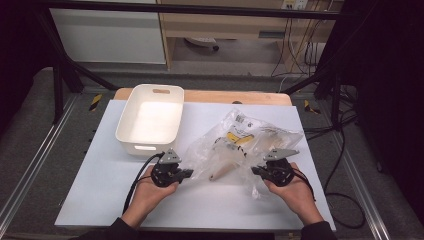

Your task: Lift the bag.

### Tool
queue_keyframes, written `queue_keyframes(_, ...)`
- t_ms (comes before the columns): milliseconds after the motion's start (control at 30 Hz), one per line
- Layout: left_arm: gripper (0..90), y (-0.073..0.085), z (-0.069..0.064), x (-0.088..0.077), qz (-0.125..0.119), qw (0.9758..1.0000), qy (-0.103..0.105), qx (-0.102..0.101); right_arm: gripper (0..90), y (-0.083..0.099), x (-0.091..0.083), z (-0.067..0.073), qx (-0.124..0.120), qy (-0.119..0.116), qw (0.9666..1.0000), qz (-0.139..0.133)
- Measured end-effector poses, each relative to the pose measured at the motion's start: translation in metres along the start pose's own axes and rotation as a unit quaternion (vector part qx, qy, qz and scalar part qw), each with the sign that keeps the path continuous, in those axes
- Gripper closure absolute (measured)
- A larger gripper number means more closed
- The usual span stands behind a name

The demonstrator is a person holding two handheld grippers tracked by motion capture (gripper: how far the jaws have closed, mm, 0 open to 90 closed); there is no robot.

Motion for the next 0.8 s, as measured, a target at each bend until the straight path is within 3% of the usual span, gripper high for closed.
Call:
queue_keyframes(267, 90.0, -0.005, 0.003, -0.001, -0.001, 1.0, -0.004, 0.002, 90.0, -0.015, 0.011, 0.0, -0.002, -0.005, 1.0, 0.002)
queue_keyframes(567, 90.0, -0.018, 0.004, -0.005, -0.007, 0.9999, -0.006, 0.007, 90.0, -0.022, 0.011, -0.001, 0.003, -0.008, 1.0, -0.004)
queue_keyframes(800, 90.0, -0.028, 0.009, -0.008, -0.015, 0.9999, -0.001, -0.002, 90.0, -0.035, 0.009, -0.005, 0.004, -0.009, 0.9999, -0.011)
Point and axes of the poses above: each handheld gripper's, and its own axes: x roughly forward along the jaws, y roughly out of its underside, z roughly to its left, the point moved 3 cm from there along x, roughly forward along the jaws, and after that the axes turned 11 degrees about y, right-handed, at the moved point
